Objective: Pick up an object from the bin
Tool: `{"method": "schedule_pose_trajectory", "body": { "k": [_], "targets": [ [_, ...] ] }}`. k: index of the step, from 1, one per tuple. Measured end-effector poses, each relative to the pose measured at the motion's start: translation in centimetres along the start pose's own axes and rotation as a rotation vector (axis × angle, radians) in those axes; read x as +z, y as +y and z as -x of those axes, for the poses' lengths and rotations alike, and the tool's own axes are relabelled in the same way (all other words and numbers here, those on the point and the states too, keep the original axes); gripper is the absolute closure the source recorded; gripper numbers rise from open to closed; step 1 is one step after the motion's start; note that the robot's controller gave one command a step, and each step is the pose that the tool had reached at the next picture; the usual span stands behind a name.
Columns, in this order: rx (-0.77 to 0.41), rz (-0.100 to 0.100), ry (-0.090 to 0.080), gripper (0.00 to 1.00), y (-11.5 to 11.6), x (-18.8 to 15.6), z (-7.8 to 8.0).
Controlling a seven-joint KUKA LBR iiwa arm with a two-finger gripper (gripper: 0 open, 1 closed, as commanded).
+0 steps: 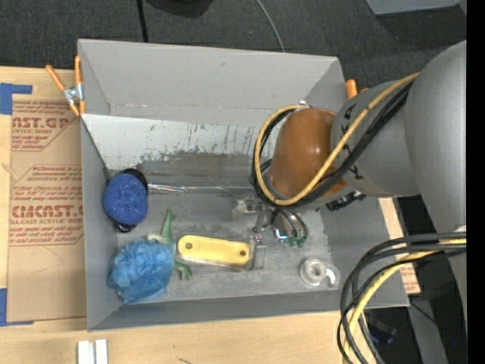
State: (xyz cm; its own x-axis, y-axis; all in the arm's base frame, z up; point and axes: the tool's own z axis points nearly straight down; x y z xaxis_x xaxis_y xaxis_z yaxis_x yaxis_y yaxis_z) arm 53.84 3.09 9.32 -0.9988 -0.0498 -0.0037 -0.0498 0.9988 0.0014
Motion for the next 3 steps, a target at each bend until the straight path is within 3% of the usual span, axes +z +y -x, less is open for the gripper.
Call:
{"method": "schedule_pose_trajectory", "body": {
  "k": [1,2,3],
  "targets": [
    [0.016,-0.002,0.009,0.00,2.0,2.2,0.0],
    [0.127,0.001,-0.004,1.00,3.4,2.3,1.3],
    [0.127,0.001,-0.004,1.00,3.4,2.3,1.3]
  ]
}}
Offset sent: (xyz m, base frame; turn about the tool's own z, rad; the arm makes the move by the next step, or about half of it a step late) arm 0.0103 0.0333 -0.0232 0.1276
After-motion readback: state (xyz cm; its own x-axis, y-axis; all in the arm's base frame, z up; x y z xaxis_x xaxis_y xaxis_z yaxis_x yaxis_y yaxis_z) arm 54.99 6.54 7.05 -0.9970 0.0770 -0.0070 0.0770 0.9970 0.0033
